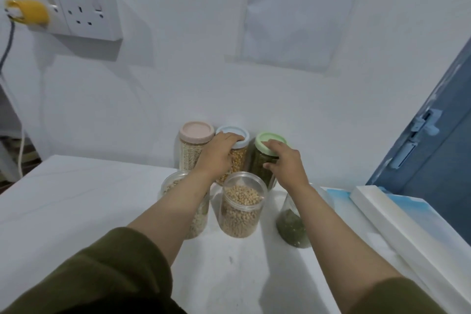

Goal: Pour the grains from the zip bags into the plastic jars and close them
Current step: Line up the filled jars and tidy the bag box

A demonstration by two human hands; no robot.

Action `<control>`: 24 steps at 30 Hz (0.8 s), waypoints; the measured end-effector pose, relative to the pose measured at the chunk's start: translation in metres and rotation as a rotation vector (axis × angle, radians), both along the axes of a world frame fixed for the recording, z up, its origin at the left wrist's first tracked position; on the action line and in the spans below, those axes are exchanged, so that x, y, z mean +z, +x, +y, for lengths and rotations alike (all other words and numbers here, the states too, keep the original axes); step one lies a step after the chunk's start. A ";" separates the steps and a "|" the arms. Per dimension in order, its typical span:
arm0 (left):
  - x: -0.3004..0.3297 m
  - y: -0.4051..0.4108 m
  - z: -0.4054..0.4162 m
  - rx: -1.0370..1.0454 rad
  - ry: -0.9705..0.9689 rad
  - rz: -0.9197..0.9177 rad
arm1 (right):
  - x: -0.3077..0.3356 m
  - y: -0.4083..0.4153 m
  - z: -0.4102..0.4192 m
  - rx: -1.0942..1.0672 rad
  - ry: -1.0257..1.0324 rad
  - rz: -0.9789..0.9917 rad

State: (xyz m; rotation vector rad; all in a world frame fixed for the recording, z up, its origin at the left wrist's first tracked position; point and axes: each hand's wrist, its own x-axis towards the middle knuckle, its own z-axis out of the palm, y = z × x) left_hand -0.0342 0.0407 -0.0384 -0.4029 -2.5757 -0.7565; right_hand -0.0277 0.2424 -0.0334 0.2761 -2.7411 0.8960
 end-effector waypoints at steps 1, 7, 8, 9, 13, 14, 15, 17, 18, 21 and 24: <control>0.000 0.000 0.000 0.010 -0.004 -0.001 | -0.001 -0.002 -0.006 0.011 0.002 0.002; 0.001 -0.002 0.001 0.012 -0.021 -0.017 | -0.006 -0.010 -0.019 -0.020 0.051 0.033; 0.001 -0.001 0.001 0.008 -0.031 -0.023 | -0.006 -0.009 -0.018 -0.013 0.071 0.029; 0.001 -0.001 0.002 0.001 -0.049 -0.033 | -0.005 -0.008 -0.019 -0.011 0.097 0.015; 0.005 0.020 -0.001 -0.066 0.029 0.062 | 0.001 0.021 -0.032 -0.076 0.172 -0.009; 0.006 0.030 -0.004 -0.072 0.083 0.109 | 0.002 0.032 -0.036 -0.058 0.161 0.033; 0.005 0.043 -0.008 -0.072 0.129 0.144 | 0.001 0.042 -0.040 -0.022 0.129 0.071; -0.001 0.072 -0.021 -0.068 0.200 0.179 | -0.002 0.064 -0.047 0.049 0.059 0.125; -0.006 0.087 -0.028 -0.060 0.221 0.178 | -0.005 0.075 -0.050 0.069 0.040 0.131; -0.025 0.124 -0.051 -0.007 0.202 0.144 | -0.017 0.106 -0.056 0.082 0.054 0.103; -0.043 0.144 -0.063 0.038 0.188 0.064 | -0.034 0.120 -0.058 0.023 0.184 0.032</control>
